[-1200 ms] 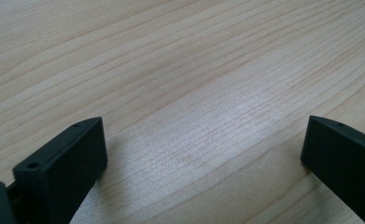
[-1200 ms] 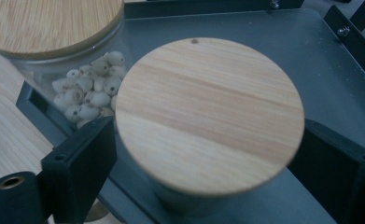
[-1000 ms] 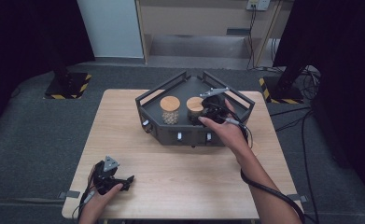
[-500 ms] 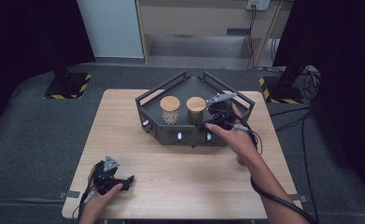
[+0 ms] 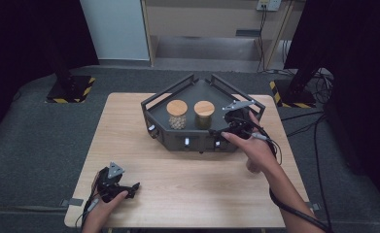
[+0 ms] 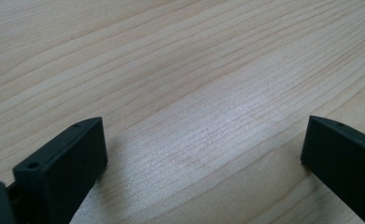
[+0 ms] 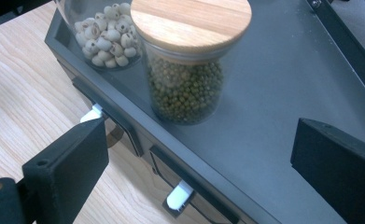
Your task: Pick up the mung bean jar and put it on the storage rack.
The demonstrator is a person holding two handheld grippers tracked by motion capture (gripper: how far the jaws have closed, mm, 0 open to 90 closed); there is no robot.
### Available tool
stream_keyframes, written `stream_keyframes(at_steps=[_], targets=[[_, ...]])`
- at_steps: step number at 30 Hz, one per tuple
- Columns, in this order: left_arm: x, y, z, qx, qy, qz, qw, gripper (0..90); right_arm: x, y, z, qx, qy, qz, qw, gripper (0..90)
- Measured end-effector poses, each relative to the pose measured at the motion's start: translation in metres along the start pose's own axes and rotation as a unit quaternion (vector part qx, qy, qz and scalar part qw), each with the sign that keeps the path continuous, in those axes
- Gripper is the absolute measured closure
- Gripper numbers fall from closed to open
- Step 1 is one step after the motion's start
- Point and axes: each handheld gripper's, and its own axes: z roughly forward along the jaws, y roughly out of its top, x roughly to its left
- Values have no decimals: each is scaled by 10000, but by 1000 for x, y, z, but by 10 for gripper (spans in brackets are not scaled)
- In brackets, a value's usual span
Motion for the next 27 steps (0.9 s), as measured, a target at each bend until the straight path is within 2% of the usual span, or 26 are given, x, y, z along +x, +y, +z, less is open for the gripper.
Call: stream_keyframes(at_steps=[10,14,27], targets=[[0,0,0,0,0,-1,10000,0,-5,-13,-8,-17,-33,20,10000,43],[0,0,0,0,1,-1,10000,0,-8,-20,-12,-55,-31,150,9999,43],[0,0,0,-1,1,-2,10000,0,-13,-37,-23,-36,-136,173,9998,44]])
